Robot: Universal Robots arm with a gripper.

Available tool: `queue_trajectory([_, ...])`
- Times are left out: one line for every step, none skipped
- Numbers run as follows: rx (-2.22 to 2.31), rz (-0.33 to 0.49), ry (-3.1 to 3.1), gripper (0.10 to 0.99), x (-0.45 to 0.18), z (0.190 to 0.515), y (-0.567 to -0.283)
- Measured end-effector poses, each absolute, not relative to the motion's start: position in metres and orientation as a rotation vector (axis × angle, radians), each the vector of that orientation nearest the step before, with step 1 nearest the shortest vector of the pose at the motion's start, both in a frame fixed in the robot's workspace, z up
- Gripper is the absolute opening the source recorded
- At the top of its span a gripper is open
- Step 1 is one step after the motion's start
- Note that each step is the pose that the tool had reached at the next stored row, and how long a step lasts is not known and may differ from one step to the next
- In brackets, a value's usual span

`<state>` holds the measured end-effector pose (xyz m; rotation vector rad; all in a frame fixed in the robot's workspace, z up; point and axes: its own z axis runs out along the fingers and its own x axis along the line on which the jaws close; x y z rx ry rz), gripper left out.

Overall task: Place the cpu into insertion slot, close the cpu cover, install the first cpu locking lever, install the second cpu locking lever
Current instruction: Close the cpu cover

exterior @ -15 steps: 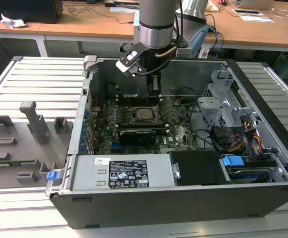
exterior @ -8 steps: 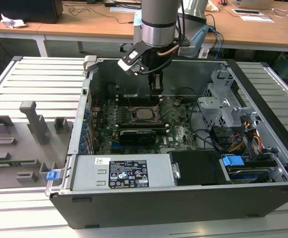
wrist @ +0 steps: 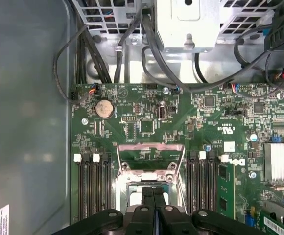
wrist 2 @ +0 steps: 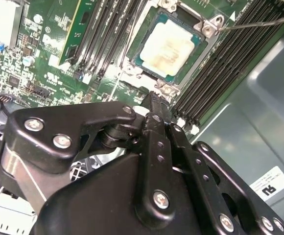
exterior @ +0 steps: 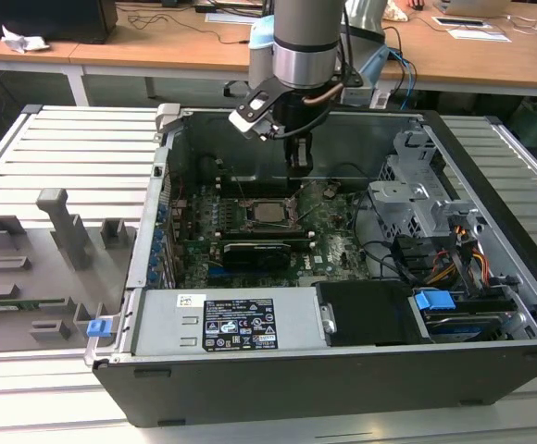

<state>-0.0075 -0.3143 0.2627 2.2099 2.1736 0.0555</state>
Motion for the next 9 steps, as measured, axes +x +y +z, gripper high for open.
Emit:
queue_trajectory([2.210, 0.055, 2.174, 0.106, -0.006, 0.263, -0.314])
queue_trajectory([2.210, 0.055, 2.173, 0.106, -0.005, 0.263, -0.314])
queue_trajectory([2.210, 0.055, 2.173, 0.106, -0.004, 0.263, -0.314])
queue_trajectory([2.210, 0.055, 2.174, 0.106, -0.002, 0.263, -0.314])
queue_trajectory([2.210, 0.055, 2.174, 0.106, -0.001, 0.263, -0.314])
queue_trajectory([2.210, 0.055, 2.173, 0.106, 0.003, 0.263, -0.314])
queue_trajectory([2.210, 0.055, 2.173, 0.106, 0.005, 0.263, -0.314])
queue_trajectory([2.210, 0.055, 2.174, 0.106, 0.007, 0.263, -0.314])
queue_trajectory([2.210, 0.055, 2.174, 0.106, 0.010, 0.263, -0.314])
